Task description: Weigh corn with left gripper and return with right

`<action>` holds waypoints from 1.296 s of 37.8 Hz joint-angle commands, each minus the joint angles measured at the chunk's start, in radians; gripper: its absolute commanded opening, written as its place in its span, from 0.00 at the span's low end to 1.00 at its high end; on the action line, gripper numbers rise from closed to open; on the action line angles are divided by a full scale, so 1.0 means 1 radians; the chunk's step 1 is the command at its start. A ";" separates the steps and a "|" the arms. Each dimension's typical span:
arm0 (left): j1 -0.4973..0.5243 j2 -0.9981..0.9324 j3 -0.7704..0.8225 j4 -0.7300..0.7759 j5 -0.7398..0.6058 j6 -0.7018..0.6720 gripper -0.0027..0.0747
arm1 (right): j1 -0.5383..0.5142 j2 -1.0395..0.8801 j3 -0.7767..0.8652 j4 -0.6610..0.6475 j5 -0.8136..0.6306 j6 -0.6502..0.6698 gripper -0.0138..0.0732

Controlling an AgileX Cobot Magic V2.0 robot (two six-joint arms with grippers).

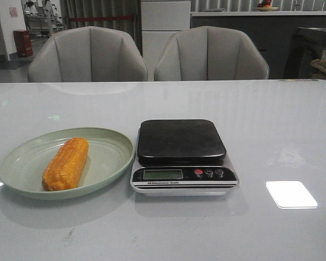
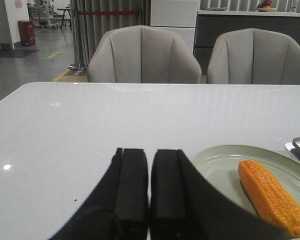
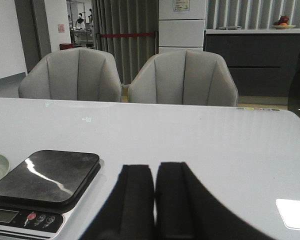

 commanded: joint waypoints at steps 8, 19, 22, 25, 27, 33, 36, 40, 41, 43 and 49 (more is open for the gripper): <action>-0.008 -0.020 0.031 -0.009 -0.083 -0.001 0.18 | -0.006 0.006 0.010 -0.001 -0.084 -0.005 0.37; -0.008 -0.020 0.031 -0.009 -0.083 -0.001 0.18 | -0.006 0.006 0.010 -0.001 -0.084 -0.005 0.37; -0.008 -0.020 0.031 -0.009 -0.083 -0.001 0.18 | -0.006 0.006 0.010 -0.001 -0.084 -0.005 0.37; -0.008 -0.020 0.031 -0.009 -0.083 -0.001 0.18 | -0.006 0.006 0.010 -0.001 -0.084 -0.005 0.37; -0.008 -0.020 0.031 -0.009 -0.083 -0.001 0.18 | -0.006 0.006 0.010 -0.001 -0.084 -0.005 0.37; -0.008 -0.020 0.031 -0.009 -0.083 -0.001 0.18 | -0.006 0.006 0.010 -0.001 -0.084 -0.005 0.37; -0.008 -0.020 0.031 -0.005 -0.132 -0.001 0.18 | -0.006 0.006 0.010 -0.001 -0.084 -0.005 0.37; -0.008 -0.020 0.021 -0.009 -0.292 -0.001 0.18 | -0.006 0.006 0.010 -0.001 -0.084 -0.005 0.37; -0.008 -0.020 0.013 -0.012 -0.298 -0.003 0.18 | -0.006 0.006 0.010 -0.001 -0.084 -0.005 0.37; -0.008 -0.015 -0.019 -0.037 -0.257 -0.005 0.18 | -0.006 0.006 0.010 -0.001 -0.084 -0.005 0.37; -0.010 0.060 -0.177 -0.038 -0.074 -0.005 0.18 | -0.006 0.006 0.010 -0.001 -0.084 -0.005 0.37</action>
